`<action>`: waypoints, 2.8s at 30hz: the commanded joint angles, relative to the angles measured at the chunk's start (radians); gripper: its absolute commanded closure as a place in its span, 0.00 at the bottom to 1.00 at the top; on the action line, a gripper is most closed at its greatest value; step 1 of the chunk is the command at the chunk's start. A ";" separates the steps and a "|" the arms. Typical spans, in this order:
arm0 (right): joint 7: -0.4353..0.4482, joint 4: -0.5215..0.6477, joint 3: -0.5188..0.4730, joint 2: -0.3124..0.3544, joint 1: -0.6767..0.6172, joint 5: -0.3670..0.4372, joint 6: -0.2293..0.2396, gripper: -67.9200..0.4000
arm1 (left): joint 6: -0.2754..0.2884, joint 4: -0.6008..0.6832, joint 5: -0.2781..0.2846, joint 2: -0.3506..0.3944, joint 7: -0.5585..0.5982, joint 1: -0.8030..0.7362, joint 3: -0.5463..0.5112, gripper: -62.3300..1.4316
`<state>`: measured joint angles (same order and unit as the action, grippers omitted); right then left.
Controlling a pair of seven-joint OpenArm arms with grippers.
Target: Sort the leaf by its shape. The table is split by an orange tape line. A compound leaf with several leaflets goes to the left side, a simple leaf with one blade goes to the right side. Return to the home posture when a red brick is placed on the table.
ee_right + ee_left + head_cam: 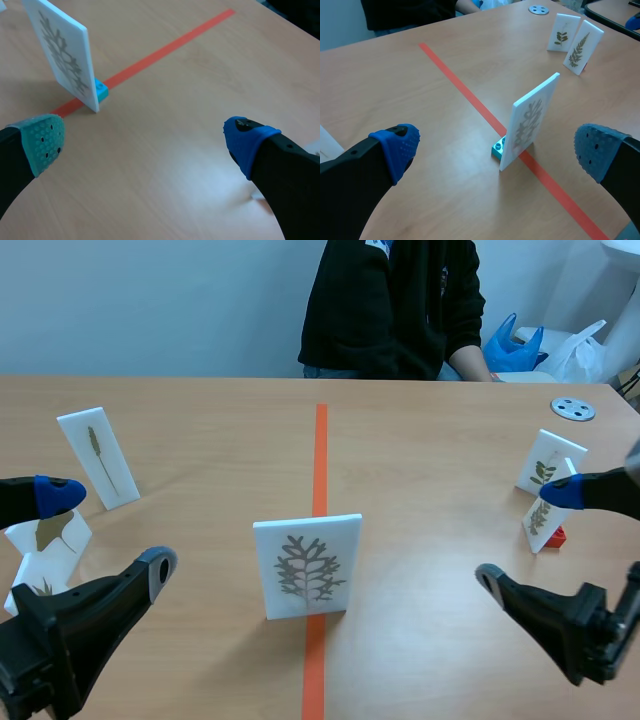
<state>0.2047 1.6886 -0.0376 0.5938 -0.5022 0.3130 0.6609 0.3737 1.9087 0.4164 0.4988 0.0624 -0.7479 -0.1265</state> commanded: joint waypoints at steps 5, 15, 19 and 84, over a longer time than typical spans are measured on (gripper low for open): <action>-0.003 -0.053 0.164 0.012 0.145 -0.025 -0.048 0.00 | 0.002 0.016 0.006 -0.005 0.015 0.003 0.004 0.00; 0.016 -0.304 0.440 -0.065 0.384 -0.085 -0.078 0.00 | 0.002 0.016 0.006 -0.005 0.016 0.003 0.004 0.00; 0.044 -0.381 0.530 -0.114 0.452 -0.117 -0.096 0.00 | 0.002 0.016 0.006 -0.005 0.016 0.003 0.004 0.00; 0.014 -0.259 0.056 -0.198 0.322 0.085 -0.035 0.97 | 0.002 0.016 0.006 -0.005 0.016 0.003 0.004 0.00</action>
<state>0.2127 1.4223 0.0223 0.3882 -0.1909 0.3798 0.6266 0.3737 1.9087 0.4164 0.4988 0.0631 -0.7479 -0.1265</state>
